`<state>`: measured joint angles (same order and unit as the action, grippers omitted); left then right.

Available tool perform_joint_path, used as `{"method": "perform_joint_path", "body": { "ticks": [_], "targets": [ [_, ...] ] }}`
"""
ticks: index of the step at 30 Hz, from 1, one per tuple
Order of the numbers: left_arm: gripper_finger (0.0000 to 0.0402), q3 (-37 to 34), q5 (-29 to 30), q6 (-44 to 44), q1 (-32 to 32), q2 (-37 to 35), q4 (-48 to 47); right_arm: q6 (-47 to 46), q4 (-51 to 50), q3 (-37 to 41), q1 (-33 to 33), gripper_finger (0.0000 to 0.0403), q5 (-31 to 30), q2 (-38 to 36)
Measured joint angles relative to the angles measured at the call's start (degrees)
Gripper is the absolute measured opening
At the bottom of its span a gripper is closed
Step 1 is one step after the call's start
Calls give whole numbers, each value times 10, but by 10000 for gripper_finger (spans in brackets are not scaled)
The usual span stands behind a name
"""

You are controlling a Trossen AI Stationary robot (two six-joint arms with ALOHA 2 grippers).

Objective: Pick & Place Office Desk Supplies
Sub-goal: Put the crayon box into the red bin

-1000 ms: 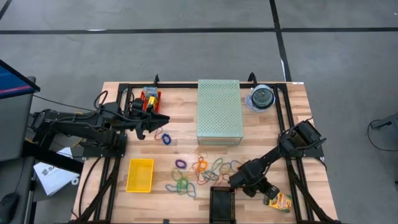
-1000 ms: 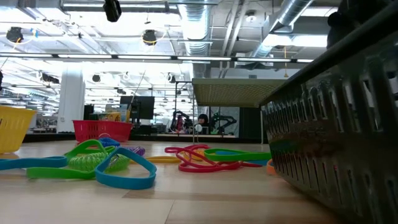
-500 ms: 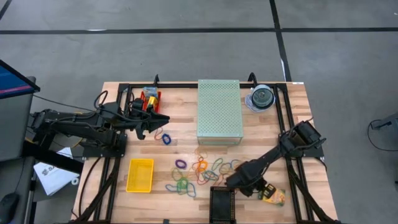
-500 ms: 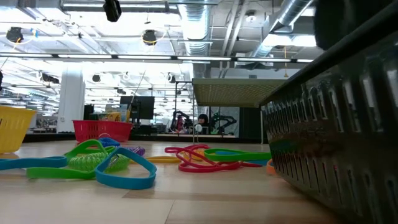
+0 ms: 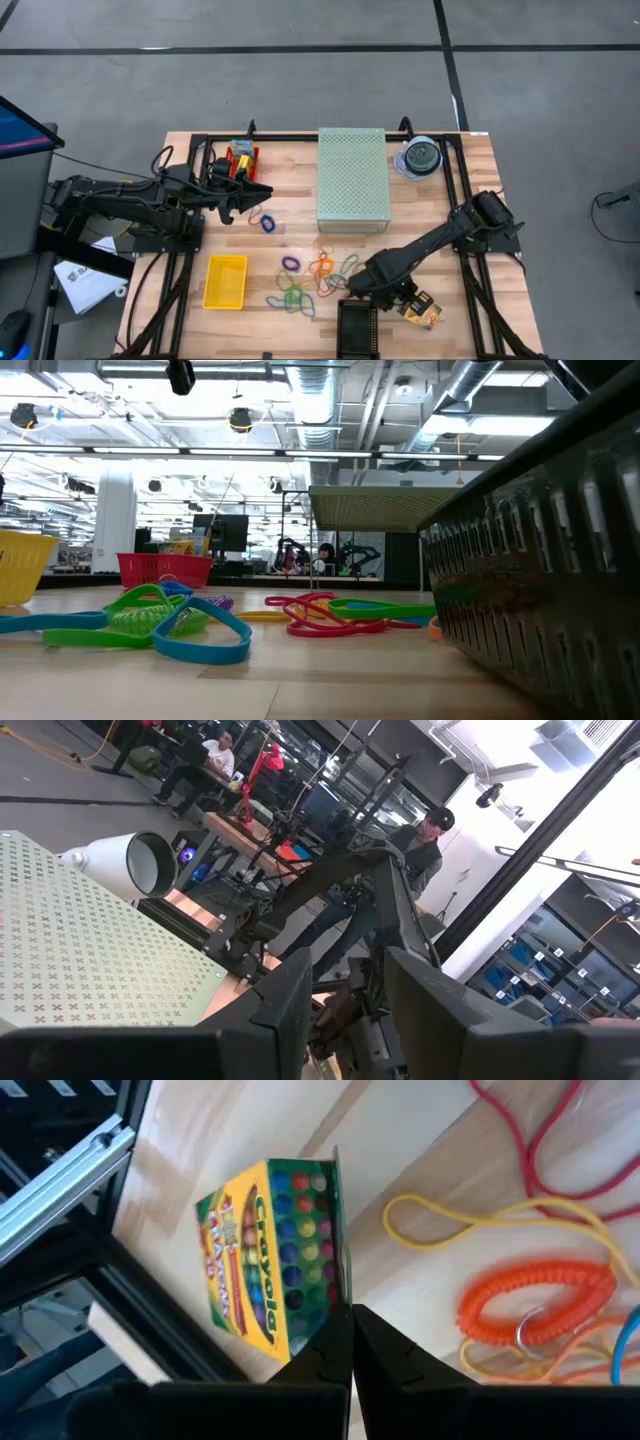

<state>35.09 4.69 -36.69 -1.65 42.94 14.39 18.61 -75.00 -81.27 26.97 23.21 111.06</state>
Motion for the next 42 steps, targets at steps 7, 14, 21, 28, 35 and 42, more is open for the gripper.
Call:
{"method": "perform_joint_path", "body": {
  "ticks": [7, 14, 21, 28, 35, 42],
  "targets": [
    [122, 0, 0, 0, 0, 0, 0, -22, -9, -31, -15, 0, -18, -27],
    [122, 0, -16, 8, 0, 0, -2, -41, -47, -62, -52, 0, -58, -65],
    [122, 0, -16, 33, 0, 0, -3, -57, -64, -107, -96, 0, -85, -94],
    [122, 38, -21, 79, -15, 3, -41, -81, -59, -182, -133, 0, -84, -96],
    [122, 237, 24, 189, -51, 78, -313, -107, 15, -267, -177, 0, -106, -96],
    [123, 381, 40, 230, -70, 170, -449, -132, 38, -338, -228, 0, -147, -95]
  ]
}}
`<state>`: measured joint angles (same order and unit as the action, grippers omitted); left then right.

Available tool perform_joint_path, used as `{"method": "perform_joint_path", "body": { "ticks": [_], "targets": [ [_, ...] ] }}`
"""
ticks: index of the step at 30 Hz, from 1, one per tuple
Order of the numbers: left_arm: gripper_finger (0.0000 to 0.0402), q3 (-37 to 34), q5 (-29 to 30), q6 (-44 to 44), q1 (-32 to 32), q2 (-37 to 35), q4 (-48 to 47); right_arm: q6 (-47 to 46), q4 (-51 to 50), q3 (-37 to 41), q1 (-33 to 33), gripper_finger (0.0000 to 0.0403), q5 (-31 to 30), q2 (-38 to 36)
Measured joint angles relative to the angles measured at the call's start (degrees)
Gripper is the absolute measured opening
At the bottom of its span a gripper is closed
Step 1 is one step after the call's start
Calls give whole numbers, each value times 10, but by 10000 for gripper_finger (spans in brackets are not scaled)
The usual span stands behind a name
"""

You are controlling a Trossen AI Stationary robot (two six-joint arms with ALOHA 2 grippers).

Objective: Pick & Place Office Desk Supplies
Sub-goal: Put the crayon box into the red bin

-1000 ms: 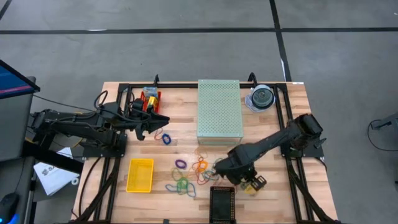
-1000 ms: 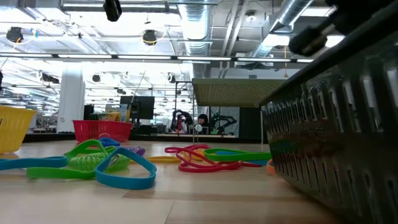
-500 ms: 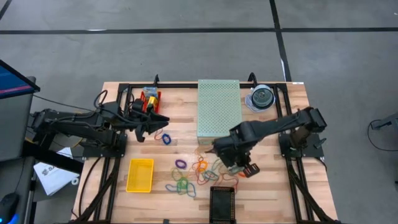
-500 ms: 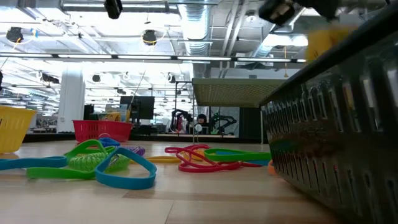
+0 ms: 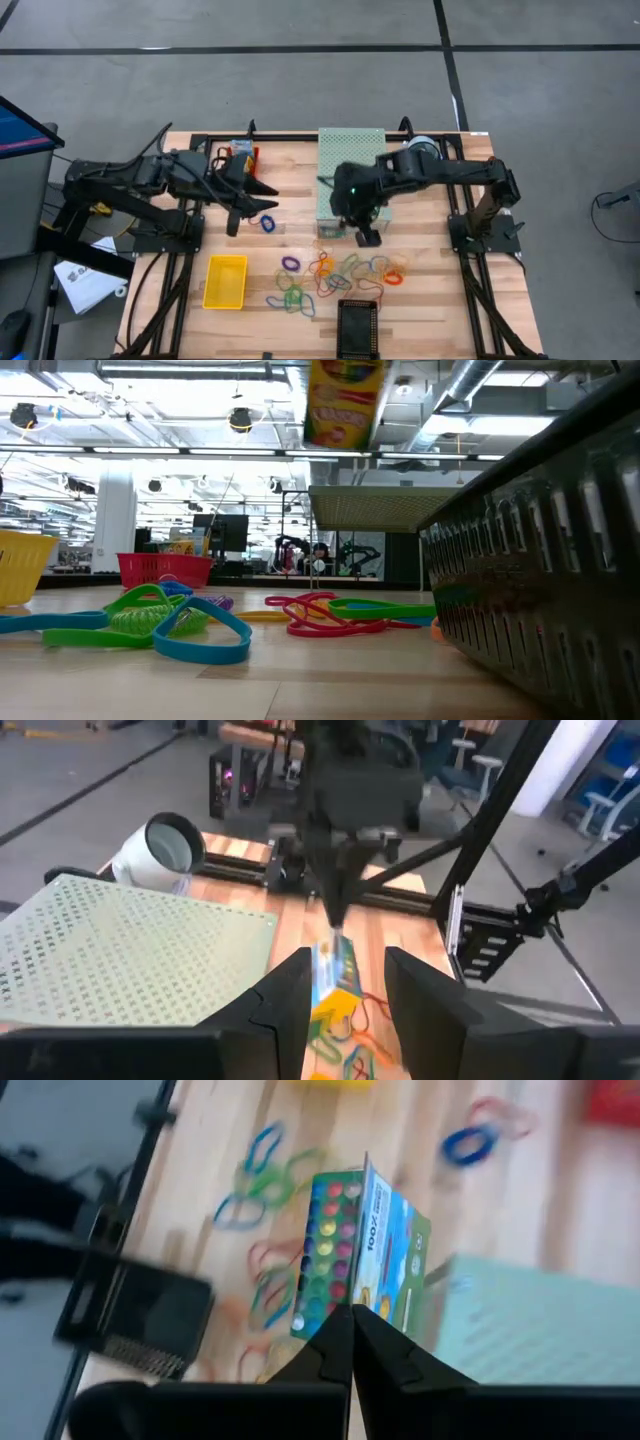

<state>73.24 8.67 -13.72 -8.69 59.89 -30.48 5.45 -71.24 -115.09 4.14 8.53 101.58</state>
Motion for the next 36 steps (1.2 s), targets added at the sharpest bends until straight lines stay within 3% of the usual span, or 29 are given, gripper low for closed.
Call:
{"method": "perform_joint_path", "body": {
  "ticks": [5, 13, 24, 36],
  "targets": [
    [146, 29, 24, 0, -8, 41, -28, 0, 14, -50, -9, 0, -12, 0],
    [174, 31, 13, 28, -8, 84, 77, 8, 19, -77, -16, 0, -26, 0],
    [159, 31, 2, 26, -5, 138, 118, 10, 43, -77, -16, 0, -26, 0],
    [154, 29, 10, 15, -5, 142, 109, 10, 57, -77, -15, 0, -27, 0]
  ]
}}
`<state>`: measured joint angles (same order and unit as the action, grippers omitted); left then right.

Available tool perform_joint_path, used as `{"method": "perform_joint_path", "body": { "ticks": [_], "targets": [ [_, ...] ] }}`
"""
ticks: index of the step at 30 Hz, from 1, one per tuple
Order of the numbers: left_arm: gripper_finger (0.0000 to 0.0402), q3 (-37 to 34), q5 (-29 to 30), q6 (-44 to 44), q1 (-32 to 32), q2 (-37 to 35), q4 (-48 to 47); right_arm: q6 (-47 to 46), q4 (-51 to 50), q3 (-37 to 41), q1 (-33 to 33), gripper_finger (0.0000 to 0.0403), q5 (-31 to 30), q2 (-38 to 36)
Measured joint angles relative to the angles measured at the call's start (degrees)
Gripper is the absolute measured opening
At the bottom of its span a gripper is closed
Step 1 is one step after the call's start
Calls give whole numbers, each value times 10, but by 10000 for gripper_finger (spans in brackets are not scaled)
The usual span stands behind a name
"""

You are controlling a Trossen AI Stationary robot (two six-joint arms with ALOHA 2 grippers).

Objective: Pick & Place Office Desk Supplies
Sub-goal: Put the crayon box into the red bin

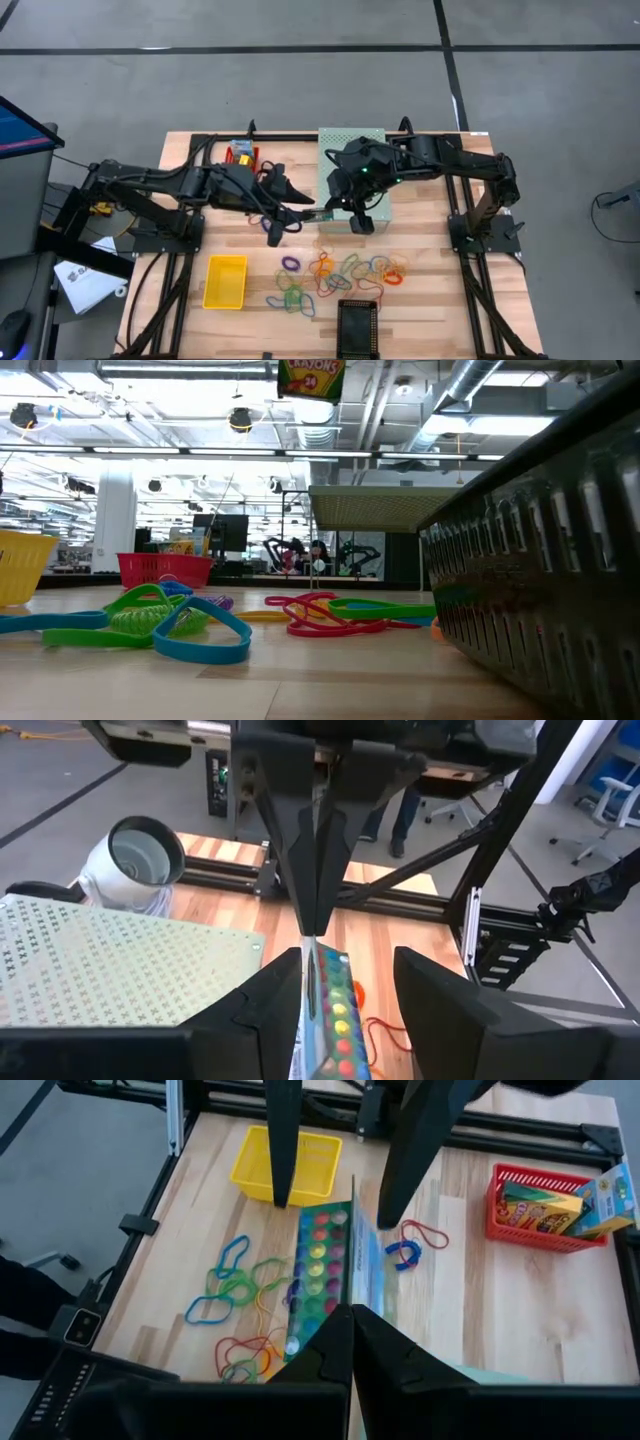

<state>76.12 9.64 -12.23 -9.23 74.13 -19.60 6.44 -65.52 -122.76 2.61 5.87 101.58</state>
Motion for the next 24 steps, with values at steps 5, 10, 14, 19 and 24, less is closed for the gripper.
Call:
{"method": "perform_joint_path", "body": {
  "ticks": [5, 10, 14, 19, 24],
  "targets": [
    [154, -1, 1, -2, 0, 8, -11, 0, 5, 0, 3, 0, -4, 0],
    [154, -2, 2, -4, 0, 16, -12, -3, 5, 0, 4, 0, -6, 0],
    [145, -1, 5, -5, 0, 16, -11, -9, 4, 0, 4, 0, -6, 0],
    [111, -1, 5, -17, 0, 16, -11, -9, 4, 0, 4, 0, -7, 0],
    [68, -1, 6, -18, 0, 16, -24, -9, 6, 0, 4, 0, -7, 0]
  ]
}}
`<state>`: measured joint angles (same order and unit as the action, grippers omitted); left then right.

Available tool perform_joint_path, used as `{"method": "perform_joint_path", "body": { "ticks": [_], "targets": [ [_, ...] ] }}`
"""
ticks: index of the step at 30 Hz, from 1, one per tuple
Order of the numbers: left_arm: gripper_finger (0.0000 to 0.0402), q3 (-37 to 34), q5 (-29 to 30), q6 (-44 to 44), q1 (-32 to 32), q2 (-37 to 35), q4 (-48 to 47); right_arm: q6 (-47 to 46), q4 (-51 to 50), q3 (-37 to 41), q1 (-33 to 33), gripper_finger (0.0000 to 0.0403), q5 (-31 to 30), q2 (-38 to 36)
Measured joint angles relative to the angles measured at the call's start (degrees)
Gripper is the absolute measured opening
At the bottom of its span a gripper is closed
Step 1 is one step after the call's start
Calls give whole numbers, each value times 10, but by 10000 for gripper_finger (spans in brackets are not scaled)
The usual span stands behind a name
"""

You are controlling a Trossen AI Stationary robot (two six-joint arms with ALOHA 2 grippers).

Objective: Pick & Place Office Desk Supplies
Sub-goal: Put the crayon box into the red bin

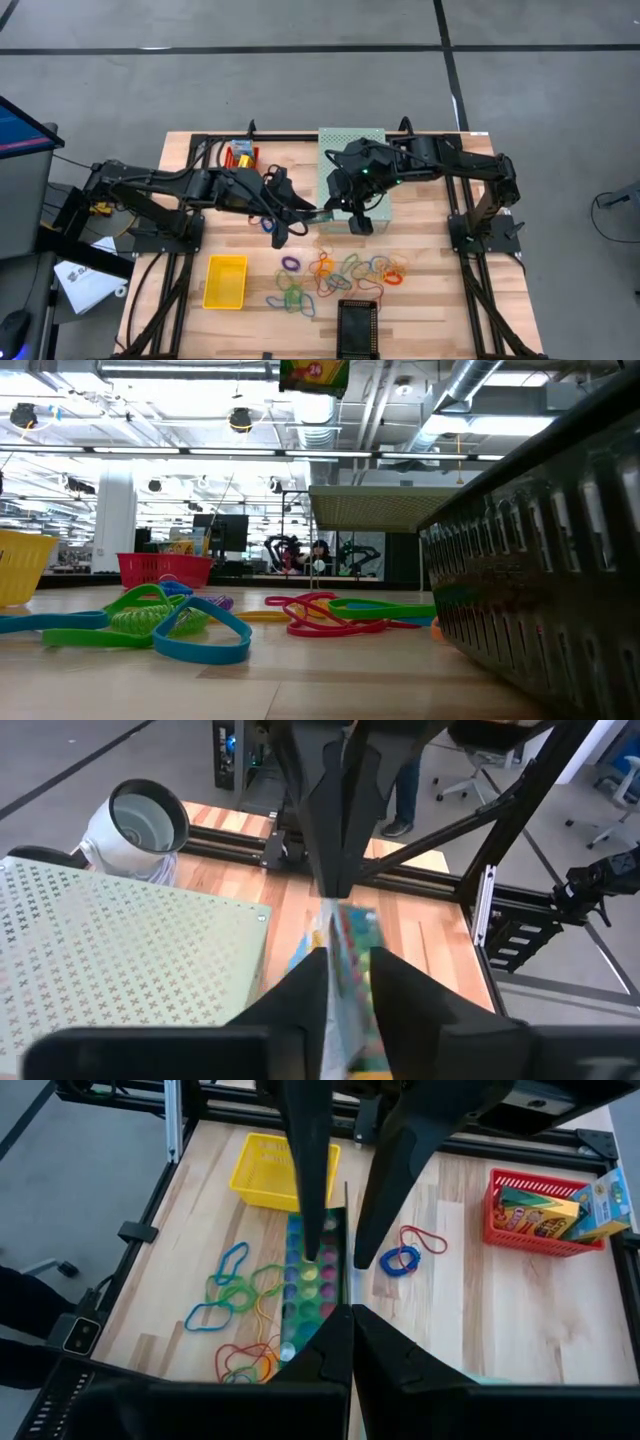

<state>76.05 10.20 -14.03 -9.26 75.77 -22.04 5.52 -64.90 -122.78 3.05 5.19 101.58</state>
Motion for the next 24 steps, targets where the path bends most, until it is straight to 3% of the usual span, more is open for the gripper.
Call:
{"method": "perform_joint_path", "body": {
  "ticks": [9, 17, 24],
  "targets": [
    [6, 0, 0, -4, 0, 0, 0, 0, 8, 0, 0, 0, 0, 0],
    [1, 0, -1, -13, 0, 0, 0, 2, 16, 0, 4, 1, 23, 0],
    [1, 0, 1, -13, 0, -4, 3, -13, 65, 0, 5, 62, 24, 0]
  ]
}}
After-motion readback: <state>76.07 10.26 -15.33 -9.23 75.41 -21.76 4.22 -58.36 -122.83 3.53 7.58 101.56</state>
